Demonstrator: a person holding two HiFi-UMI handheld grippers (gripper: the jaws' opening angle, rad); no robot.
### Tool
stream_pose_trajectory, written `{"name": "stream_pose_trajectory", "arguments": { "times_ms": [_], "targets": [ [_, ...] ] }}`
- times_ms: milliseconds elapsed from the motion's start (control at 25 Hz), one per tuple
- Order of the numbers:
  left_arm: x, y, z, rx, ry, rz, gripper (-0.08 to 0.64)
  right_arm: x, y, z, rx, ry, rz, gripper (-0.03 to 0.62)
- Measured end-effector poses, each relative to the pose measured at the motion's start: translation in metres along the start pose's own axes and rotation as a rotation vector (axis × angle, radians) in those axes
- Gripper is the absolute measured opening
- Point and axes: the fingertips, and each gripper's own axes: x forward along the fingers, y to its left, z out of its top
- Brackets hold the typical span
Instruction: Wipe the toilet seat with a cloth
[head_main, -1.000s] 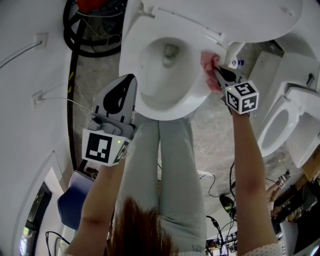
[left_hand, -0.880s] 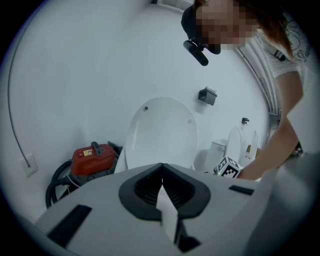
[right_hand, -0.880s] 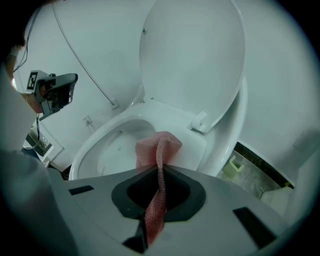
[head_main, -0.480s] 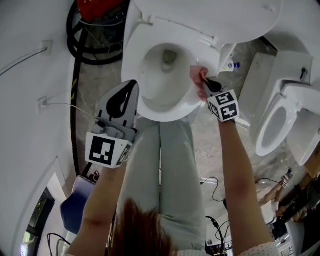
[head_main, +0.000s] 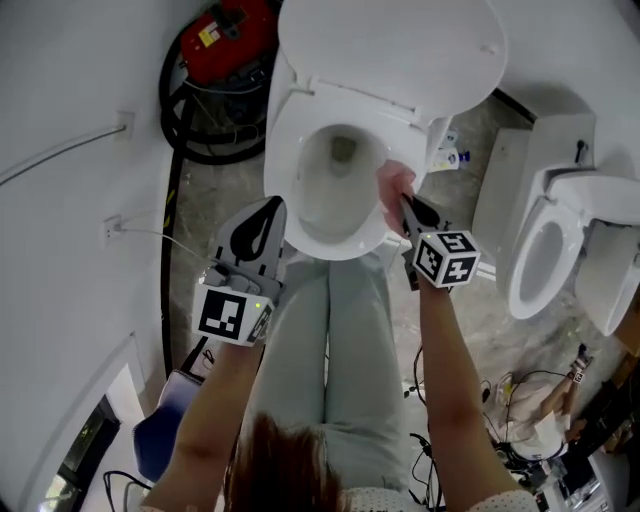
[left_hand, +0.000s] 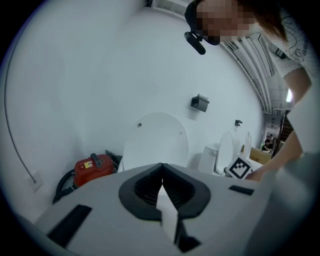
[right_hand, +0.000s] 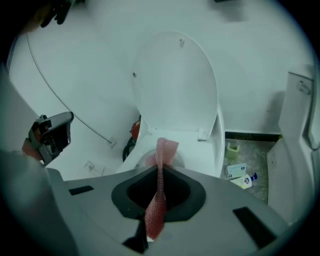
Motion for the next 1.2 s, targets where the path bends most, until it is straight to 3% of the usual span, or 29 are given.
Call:
{"name": "stream_pose_trajectory", "arguments": {
  "times_ms": [400, 600, 800, 1200],
  "targets": [
    [-0.022, -0.008, 0.082, 0.05, -0.016, -0.008, 0.002, -0.131, 0.051, 0.119, -0.014, -0.32, -0.064, 0.023],
    [-0.032, -0.017, 0.127, 0.053, -0.04, -0.018, 0.002, -0.188, 0.098, 0.183, -0.079, -0.482, -0.024, 0.023],
    [-0.051, -0.029, 0.176, 0.077, -0.092, -0.032, 0.002, -0.238, 0.129, 0.23, -0.134, -0.553, -0.081, 0.026],
    [-0.095, -0.041, 0.265, 0.158, -0.169, -0.03, 0.002, -0.317, 0.203, 0.285, -0.271, -0.673, -0.073, 0.025]
  ]
}}
